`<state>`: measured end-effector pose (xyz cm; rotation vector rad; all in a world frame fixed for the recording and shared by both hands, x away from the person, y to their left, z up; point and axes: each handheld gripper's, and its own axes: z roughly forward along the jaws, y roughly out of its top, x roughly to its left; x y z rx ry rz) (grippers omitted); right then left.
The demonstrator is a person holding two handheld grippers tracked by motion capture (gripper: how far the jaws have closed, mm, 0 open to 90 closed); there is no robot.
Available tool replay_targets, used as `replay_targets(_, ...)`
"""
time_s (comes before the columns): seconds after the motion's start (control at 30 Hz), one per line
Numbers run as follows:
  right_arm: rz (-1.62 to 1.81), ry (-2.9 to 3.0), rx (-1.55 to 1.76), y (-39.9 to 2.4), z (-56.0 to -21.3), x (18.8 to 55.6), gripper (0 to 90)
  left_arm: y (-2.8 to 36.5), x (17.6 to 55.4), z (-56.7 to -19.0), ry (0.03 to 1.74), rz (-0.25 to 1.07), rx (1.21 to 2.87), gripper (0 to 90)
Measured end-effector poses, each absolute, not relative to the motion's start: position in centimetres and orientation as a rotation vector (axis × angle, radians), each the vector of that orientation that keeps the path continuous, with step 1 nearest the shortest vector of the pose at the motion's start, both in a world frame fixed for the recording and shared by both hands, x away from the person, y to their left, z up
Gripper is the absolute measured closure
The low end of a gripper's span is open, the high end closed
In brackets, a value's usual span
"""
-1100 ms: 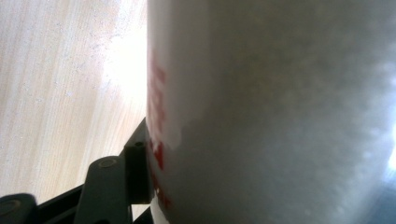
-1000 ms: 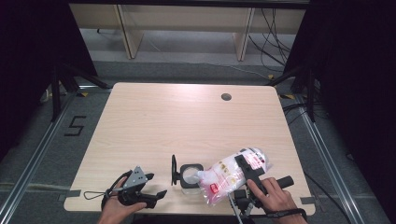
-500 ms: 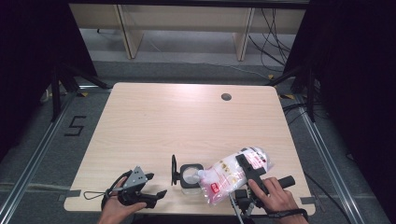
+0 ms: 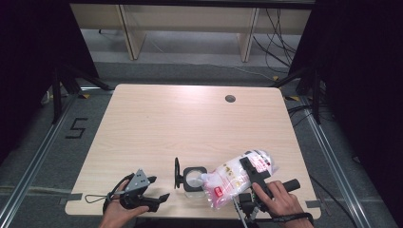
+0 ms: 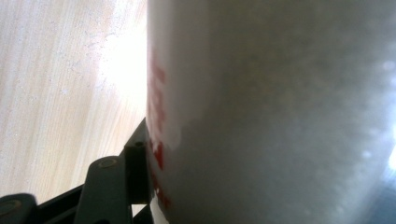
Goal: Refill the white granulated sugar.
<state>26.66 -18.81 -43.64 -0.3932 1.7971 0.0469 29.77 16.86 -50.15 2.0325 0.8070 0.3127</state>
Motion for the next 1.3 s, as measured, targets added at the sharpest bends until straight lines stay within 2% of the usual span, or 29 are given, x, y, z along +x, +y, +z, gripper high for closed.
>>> replay_targets(0.37, 0.049, 1.820, -0.330, -18.92, -44.06, 26.37, 40.9, 16.81, 29.66, -50.17, 0.829, 0.300, 2.027, 21.3)
replay_targets(0.47, 0.017, 1.796, -0.417, -18.70, -43.72, 26.64, 40.9, 16.88, 29.78, -50.15, 0.807, 0.313, 2.033, 21.3)
replay_targets(1.3, 0.006, 1.788, -0.429, -18.73, -44.07, 26.65, 41.0, 16.91, 29.75, -50.12, 0.804, 0.320, 2.032, 21.3)
